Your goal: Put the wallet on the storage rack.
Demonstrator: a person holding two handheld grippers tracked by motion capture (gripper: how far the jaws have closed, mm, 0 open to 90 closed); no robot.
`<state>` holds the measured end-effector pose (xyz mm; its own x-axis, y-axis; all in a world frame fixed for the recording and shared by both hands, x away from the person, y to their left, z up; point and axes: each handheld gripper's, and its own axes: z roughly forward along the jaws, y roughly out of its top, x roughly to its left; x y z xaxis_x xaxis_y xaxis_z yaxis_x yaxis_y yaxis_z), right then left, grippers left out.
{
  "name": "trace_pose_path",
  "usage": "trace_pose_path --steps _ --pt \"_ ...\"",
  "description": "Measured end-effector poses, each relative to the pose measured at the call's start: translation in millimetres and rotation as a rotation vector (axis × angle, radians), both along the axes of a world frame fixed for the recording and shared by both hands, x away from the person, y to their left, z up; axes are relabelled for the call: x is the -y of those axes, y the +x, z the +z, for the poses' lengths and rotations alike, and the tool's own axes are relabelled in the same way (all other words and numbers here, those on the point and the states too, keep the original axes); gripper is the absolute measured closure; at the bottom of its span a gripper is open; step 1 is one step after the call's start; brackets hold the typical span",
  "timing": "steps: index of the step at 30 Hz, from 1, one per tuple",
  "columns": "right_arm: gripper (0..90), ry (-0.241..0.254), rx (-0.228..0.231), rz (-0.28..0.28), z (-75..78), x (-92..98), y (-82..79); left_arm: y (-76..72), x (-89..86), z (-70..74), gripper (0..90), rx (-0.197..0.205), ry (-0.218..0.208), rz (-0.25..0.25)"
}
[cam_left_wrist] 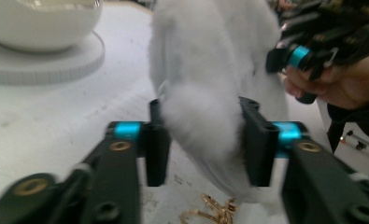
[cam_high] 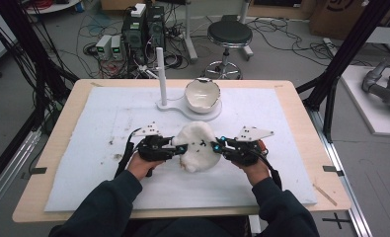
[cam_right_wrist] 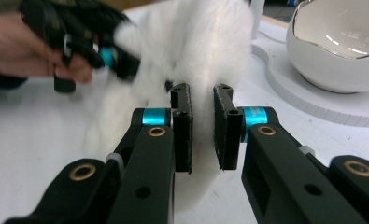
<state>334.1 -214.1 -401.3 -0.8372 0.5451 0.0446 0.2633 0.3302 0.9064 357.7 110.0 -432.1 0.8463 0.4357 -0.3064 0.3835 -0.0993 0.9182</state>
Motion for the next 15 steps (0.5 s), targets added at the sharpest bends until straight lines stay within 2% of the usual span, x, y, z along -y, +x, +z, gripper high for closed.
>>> trace_pose_path --steps 2,3,4,5,7,8,9,12,13,14,15 --pt "80.3 -0.047 0.010 0.011 -1.5 -1.7 0.1 -1.3 -2.3 3.3 67.6 0.029 -0.016 0.007" --pt "80.3 -0.101 0.018 0.032 -4.6 -5.9 -0.7 -1.9 -4.5 5.7 69.8 0.049 -0.024 0.014" --pt "80.3 -0.101 0.018 0.032 -4.6 -5.9 -0.7 -1.9 -4.5 5.7 69.8 0.049 -0.024 0.014" --pt "80.3 -0.121 0.019 0.038 -6.0 -7.9 -1.3 -2.0 -5.6 6.6 69.8 0.054 -0.031 0.016" --pt "80.4 -0.178 0.006 0.083 -11.0 -15.5 -3.3 -2.0 -7.2 7.8 70.8 0.063 -0.040 0.019" --pt "80.4 -0.178 0.006 0.083 -11.0 -15.5 -3.3 -2.2 -7.4 8.1 70.8 0.068 -0.044 0.021" --pt "79.7 -0.194 -0.022 0.123 -13.8 -18.9 -3.3 -2.5 -8.0 9.0 71.4 0.075 -0.049 0.018" --pt "75.3 -0.207 -0.034 0.143 -16.1 -20.6 -2.7 -2.9 -8.0 9.1 71.8 0.075 -0.046 0.015" --pt "66.3 -0.190 -0.048 0.131 -15.2 -19.1 -1.6 -2.8 -8.3 9.3 72.5 0.074 -0.050 0.012" --pt "66.3 -0.190 -0.048 0.131 -15.2 -19.1 -1.6 -2.9 -8.5 9.4 72.5 0.075 -0.052 0.010" --pt "52.2 -0.156 -0.048 0.098 -12.6 -15.3 1.2 -3.3 -7.5 9.3 73.0 0.075 -0.052 0.001"
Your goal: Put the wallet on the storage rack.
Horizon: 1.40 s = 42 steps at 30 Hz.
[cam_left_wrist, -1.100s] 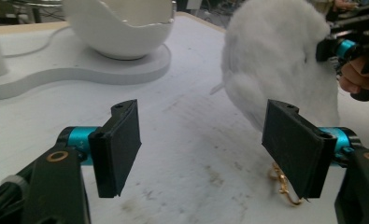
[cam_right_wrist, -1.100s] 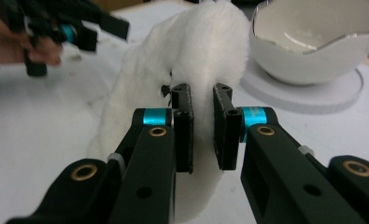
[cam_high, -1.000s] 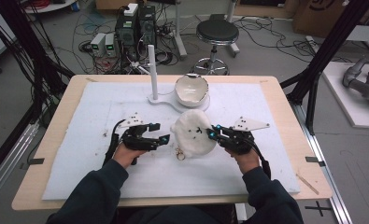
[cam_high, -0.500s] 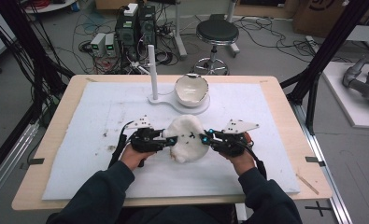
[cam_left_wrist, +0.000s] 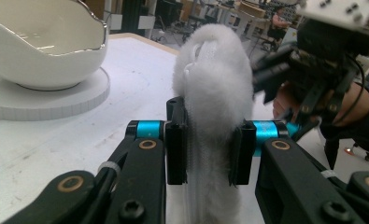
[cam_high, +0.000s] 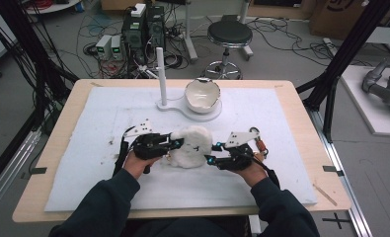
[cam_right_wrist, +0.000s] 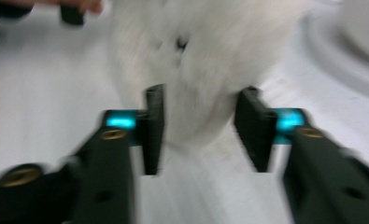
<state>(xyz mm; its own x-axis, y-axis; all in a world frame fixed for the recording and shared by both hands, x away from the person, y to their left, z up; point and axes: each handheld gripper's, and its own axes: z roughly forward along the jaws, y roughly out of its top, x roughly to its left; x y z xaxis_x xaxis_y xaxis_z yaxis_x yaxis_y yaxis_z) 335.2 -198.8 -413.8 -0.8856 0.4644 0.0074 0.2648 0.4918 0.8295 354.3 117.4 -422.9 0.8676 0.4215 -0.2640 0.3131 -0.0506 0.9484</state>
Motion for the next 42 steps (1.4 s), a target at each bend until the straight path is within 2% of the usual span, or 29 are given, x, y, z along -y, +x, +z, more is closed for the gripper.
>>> trace_pose_path --steps 1,2,3,5,7,8,9,10,11,12,13,14,15,17,18,21,22,24,25,26,29,31,32,35,36,37,40,42 --pt "52.2 0.000 0.000 0.000 0.0 0.0 0.0 0.0 0.0 0.0 73.1 0.000 0.000 0.000" --pt "45.0 0.037 0.034 -0.036 3.9 3.8 3.6 -0.6 2.1 -0.8 73.1 -0.003 0.002 -0.027" --pt "45.0 0.037 0.034 -0.036 3.9 3.8 3.6 -0.6 2.1 -0.8 73.1 -0.003 0.002 -0.027" --pt "40.2 0.065 0.070 -0.062 8.3 6.7 7.3 -2.3 4.5 -0.3 73.1 0.001 -0.002 -0.047" --pt "40.5 0.098 0.084 -0.052 11.4 7.3 10.4 -2.4 4.5 0.4 73.2 0.002 0.002 -0.056" --pt "44.7 0.097 0.088 -0.032 12.3 5.6 11.5 -2.1 4.3 0.2 73.2 -0.002 0.000 -0.059" --pt "44.7 0.097 0.088 -0.032 12.3 5.6 11.5 -2.0 4.2 0.1 73.2 -0.004 -0.002 -0.061" --pt "53.1 0.086 0.099 0.004 12.4 2.0 11.9 -2.3 4.7 0.0 73.1 -0.006 0.000 -0.069" --pt "53.1 0.086 0.099 0.004 12.4 2.0 11.9 -2.3 4.7 0.0 72.9 -0.006 0.000 -0.069" --pt "67.2 0.054 0.115 0.043 12.8 -1.7 10.2 -2.2 5.1 -0.3 71.0 -0.002 0.006 -0.067" --pt "67.2 0.054 0.115 0.043 12.8 -1.7 10.2 -2.3 5.3 -0.6 71.0 -0.007 0.014 -0.057" --pt "71.7 0.045 0.123 0.045 13.0 -1.9 9.4 -1.3 6.0 -2.0 66.3 -0.024 0.026 -0.042" --pt "73.8 0.039 0.123 0.046 13.5 -1.0 9.3 -0.3 7.0 -3.8 58.0 -0.043 0.042 -0.029" --pt "74.5 0.022 0.121 0.047 13.4 1.4 9.9 1.3 10.3 -8.7 42.7 -0.069 0.110 -0.011" --pt "74.5 0.005 0.127 0.043 13.0 4.2 9.9 1.2 12.8 -11.4 41.2 -0.076 0.143 -0.018" --pt "74.4 -0.007 0.125 0.043 12.8 6.9 8.9 -2.0 19.9 -15.0 45.7 -0.056 0.212 -0.057" --pt "74.3 -0.022 0.125 0.042 12.5 10.0 9.4 -3.5 21.0 -14.9 57.5 -0.037 0.225 -0.064" --pt "74.3 -0.036 0.127 0.043 12.2 12.6 9.2 -3.2 19.3 -14.1 66.2 -0.036 0.219 -0.064" --pt "74.3 -0.036 0.127 0.043 12.2 12.6 9.2 -2.7 17.8 -13.4 66.2 -0.037 0.209 -0.060" --pt "74.1 -0.040 0.119 0.048 12.7 15.2 8.9 -2.2 15.1 -11.5 70.5 -0.031 0.198 -0.057" --pt "72.5 -0.039 0.114 0.057 13.5 15.8 8.3 -3.8 14.1 -8.8 72.9 0.001 0.203 -0.060" --pt "64.8 -0.030 0.105 0.058 14.8 15.1 8.7 -4.9 14.6 -7.8 74.1 0.020 0.204 -0.065" --pt "52.9 -0.003 0.107 0.028 16.4 14.6 9.7 -5.3 14.5 -7.0 74.7 0.031 0.204 -0.072" --pt "55.1 0.009 0.118 0.026 18.8 14.0 10.2 -7.0 15.7 -5.1 74.8 0.051 0.215 -0.094" --pt "61.1 0.003 0.123 0.036 18.9 12.7 10.1 -7.3 15.9 -4.9 74.7 0.053 0.211 -0.099" --pt "61.1 0.003 0.123 0.036 18.9 12.7 10.1 -7.2 15.3 -4.5 74.7 0.054 0.214 -0.092" --pt "72.3 -0.040 0.126 0.069 17.5 10.0 8.5 -5.2 11.6 -3.2 71.6 0.039 0.206 -0.050" --pt "73.3 -0.045 0.132 0.072 17.7 9.7 8.2 -4.9 10.8 -2.9 70.6 0.040 0.212 -0.041"
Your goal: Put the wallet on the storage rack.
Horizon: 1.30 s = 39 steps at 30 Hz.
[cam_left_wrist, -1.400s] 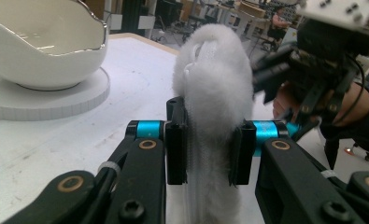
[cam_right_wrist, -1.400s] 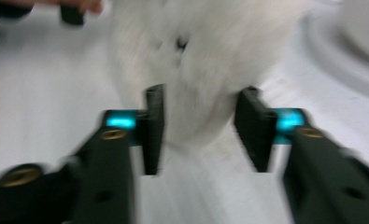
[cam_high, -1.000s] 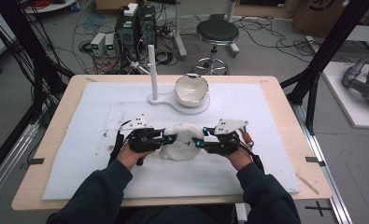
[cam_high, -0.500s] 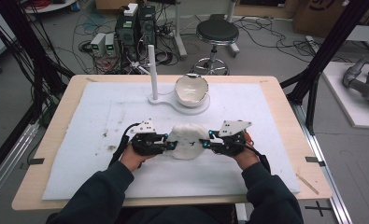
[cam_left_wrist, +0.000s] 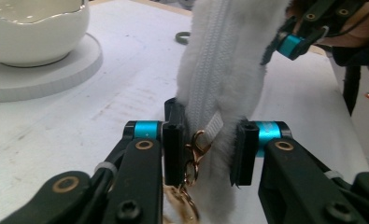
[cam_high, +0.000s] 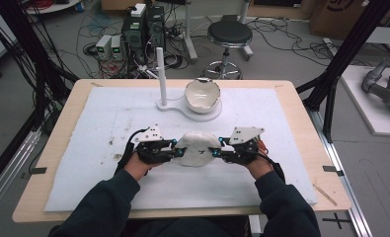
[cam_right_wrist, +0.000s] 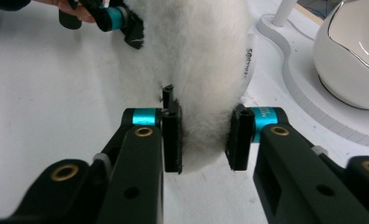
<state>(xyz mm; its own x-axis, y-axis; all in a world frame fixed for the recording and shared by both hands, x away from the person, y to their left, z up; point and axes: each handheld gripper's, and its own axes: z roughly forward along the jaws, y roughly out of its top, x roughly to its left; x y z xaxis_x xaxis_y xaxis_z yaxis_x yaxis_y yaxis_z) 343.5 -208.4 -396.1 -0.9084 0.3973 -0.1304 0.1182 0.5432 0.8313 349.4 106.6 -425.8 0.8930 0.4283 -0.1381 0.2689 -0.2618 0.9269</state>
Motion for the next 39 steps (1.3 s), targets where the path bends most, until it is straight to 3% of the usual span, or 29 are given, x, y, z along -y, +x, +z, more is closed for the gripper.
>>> trace_pose_path --steps 6,8,10,11,12,14,21,22,24,27,28,33,39 --pt "76.0 -0.006 0.067 -0.020 7.0 -1.2 -4.4 6.7 -15.0 3.9 47.8 -0.019 -0.018 0.128" --pt "76.2 -0.009 0.079 -0.020 8.4 -1.0 -4.8 7.6 -19.9 5.9 47.5 -0.005 -0.016 0.143" --pt "76.8 -0.023 0.142 -0.055 16.1 0.9 -4.9 9.7 -32.6 9.2 45.9 0.005 -0.037 0.196" --pt "76.8 -0.023 0.142 -0.055 16.1 0.9 -4.9 10.4 -36.2 9.9 45.9 0.006 -0.041 0.207" --pt "76.9 -0.025 0.157 -0.076 19.7 2.5 -3.1 12.4 -50.9 12.2 45.3 0.010 -0.056 0.254" --pt "77.0 -0.025 0.167 -0.083 21.3 3.1 -1.9 13.6 -60.4 13.2 45.2 0.013 -0.066 0.279" --pt "77.1 -0.002 0.257 -0.160 45.3 1.2 18.9 18.6 -98.9 10.7 43.4 -0.011 -0.113 0.400" --pt "77.0 -0.012 0.280 -0.188 53.5 -1.2 28.6 18.9 -100.5 9.6 41.8 -0.015 -0.116 0.409" --pt "77.0 -0.017 0.291 -0.201 56.6 -2.1 32.3 19.4 -102.1 8.7 39.7 -0.025 -0.110 0.423" --pt "77.0 -0.041 0.319 -0.248 69.5 -7.3 50.1 19.4 -103.4 9.5 27.6 -0.005 -0.107 0.445" --pt "76.9 -0.072 0.340 -0.268 76.2 -10.6 62.1 19.2 -104.8 10.1 21.1 0.008 -0.098 0.447" --pt "76.8 -0.126 0.375 -0.310 83.3 -16.8 82.1 19.5 -116.9 11.5 21.1 0.022 -0.116 0.435" --pt "76.8 -0.175 0.399 -0.331 85.2 -21.9 106.5 20.7 -124.5 7.7 21.1 -0.012 -0.115 0.442"
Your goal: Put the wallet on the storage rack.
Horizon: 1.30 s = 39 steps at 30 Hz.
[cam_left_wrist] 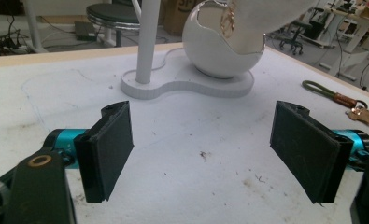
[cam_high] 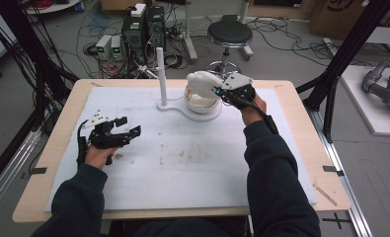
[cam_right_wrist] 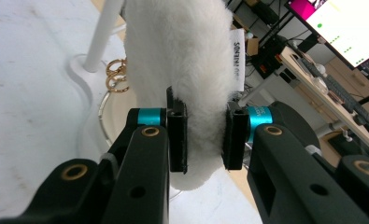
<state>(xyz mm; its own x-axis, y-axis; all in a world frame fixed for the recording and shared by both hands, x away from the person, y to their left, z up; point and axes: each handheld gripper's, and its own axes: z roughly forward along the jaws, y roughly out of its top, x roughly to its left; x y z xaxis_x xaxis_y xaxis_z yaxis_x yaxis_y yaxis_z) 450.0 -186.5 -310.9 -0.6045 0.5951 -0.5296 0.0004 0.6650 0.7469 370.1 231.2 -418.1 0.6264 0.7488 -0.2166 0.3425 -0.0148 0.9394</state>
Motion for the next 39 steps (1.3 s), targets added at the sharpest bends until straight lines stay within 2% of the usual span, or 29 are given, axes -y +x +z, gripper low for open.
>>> trace_pose_path --steps 4,7,9,10,11,15,20,24,27,30,34,35,37,38,39 --pt "76.8 -0.037 -0.002 -0.007 -4.0 -4.9 13.8 0.0 3.5 -1.0 21.7 -0.003 0.014 -0.014" --pt "76.8 -0.087 -0.004 -0.004 -10.1 -12.6 24.9 0.2 3.1 -1.1 21.8 -0.008 0.009 -0.012" --pt "76.8 -0.094 -0.001 0.002 -12.0 -14.0 26.7 0.2 2.7 -1.1 22.1 -0.008 0.003 -0.011" --pt "76.8 -0.101 -0.004 0.002 -15.5 -16.4 29.5 0.3 2.6 -1.1 22.1 -0.007 0.003 -0.011" --pt "76.7 -0.111 -0.026 0.005 -22.2 -20.1 34.1 0.2 2.8 -1.2 22.1 -0.008 0.000 -0.011" --pt "76.6 -0.131 -0.045 -0.001 -31.8 -25.4 40.1 0.0 3.0 -1.3 22.1 -0.010 0.004 -0.016" --pt "76.6 -0.152 -0.073 -0.005 -45.4 -26.5 50.3 -0.3 3.0 -1.4 22.2 -0.013 0.001 -0.016" --pt "76.5 -0.139 -0.094 -0.010 -50.1 -22.6 55.9 -0.5 4.2 -1.8 22.2 -0.017 0.002 -0.018" --pt "75.8 -0.148 -0.130 -0.007 -56.3 -19.6 58.7 -0.8 5.5 -2.0 22.4 -0.019 0.007 -0.024" --pt "73.4 -0.146 -0.138 -0.013 -54.4 -18.2 58.2 -0.9 5.1 -2.0 22.4 -0.020 0.009 -0.023" --pt "57.1 -0.100 -0.200 -0.033 -49.4 -12.2 54.1 -1.2 4.3 -1.8 22.4 -0.018 0.007 -0.022" --pt "53.1 -0.078 -0.193 -0.036 -48.0 -8.4 52.1 -1.2 4.1 -2.0 22.5 -0.018 0.005 -0.020" --pt "49.5 -0.008 -0.208 -0.037 -45.8 1.2 45.4 -1.2 3.7 -2.0 22.4 -0.022 0.000 -0.020" --pt "48.4 0.040 -0.193 -0.037 -45.8 7.7 40.5 -1.3 3.1 -1.8 23.0 -0.023 0.000 -0.022" --pt "40.7 0.093 -0.243 -0.066 -44.5 20.8 33.9 -1.5 3.2 -1.5 23.4 -0.021 0.000 -0.020"
